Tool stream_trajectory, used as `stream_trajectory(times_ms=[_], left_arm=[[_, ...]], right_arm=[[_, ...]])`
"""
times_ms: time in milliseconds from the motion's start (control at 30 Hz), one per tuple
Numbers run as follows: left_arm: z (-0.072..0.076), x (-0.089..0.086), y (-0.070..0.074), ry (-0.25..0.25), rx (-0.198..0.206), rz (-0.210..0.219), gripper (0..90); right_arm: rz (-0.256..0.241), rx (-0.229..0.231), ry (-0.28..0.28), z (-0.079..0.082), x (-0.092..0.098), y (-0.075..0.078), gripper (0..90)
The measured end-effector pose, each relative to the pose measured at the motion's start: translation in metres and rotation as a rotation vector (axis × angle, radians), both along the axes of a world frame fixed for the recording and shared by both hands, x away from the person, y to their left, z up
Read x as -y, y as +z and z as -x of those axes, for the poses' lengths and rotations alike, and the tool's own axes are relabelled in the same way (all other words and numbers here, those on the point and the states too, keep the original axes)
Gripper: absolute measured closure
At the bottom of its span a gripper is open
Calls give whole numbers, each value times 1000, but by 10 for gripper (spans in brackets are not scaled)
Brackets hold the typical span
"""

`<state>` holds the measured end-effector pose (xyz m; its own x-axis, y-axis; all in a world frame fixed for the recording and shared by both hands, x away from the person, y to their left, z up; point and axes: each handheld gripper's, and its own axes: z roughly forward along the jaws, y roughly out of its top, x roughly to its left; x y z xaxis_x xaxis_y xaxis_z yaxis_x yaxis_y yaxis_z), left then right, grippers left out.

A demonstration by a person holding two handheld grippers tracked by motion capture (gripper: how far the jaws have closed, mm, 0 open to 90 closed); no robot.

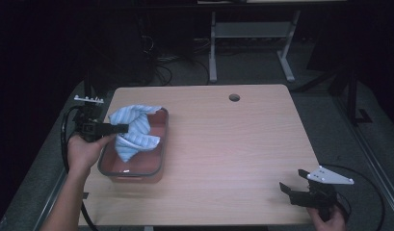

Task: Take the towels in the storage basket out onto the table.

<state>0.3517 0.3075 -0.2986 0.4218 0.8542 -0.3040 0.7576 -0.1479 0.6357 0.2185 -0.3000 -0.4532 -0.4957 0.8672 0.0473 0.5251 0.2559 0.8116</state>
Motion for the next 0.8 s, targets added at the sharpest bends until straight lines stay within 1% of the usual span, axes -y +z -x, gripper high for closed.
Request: stream_trajectory(times_ms=[67,133,233,300,333,467,567,600,633,700,733,800], left_arm=[[1,0,5,0,12,3,739],[1,0,8,-4,15,6,738],[0,3,12,-6,23,20,738],[0,4,14,-10,28,19,738],[-1,7,16,-21,30,17,738],[-1,14,22,-34,41,28,737],[-2,18,26,-46,44,27,737],[-2,22,29,-51,50,32,737],[-2,22,29,-51,50,32,737],[-3,28,34,-61,58,33,737],[-3,30,35,-72,61,32,737],[-3,32,37,-71,64,39,737]], right_arm=[[2,1,0,0,0,0,138],[-1,1,-4,0,1,1,138],[-2,7,-5,0,2,1,138],[-2,7,-7,0,2,1,138],[-1,6,-6,0,1,1,138],[-2,4,-8,-1,1,1,138],[-2,7,-7,-1,1,1,138],[-3,2,-9,-1,0,1,138],[-3,3,-8,-1,0,1,138],[0,9,-4,-1,0,1,138],[0,9,-3,-1,0,1,138],[-1,9,-7,0,0,1,138]])
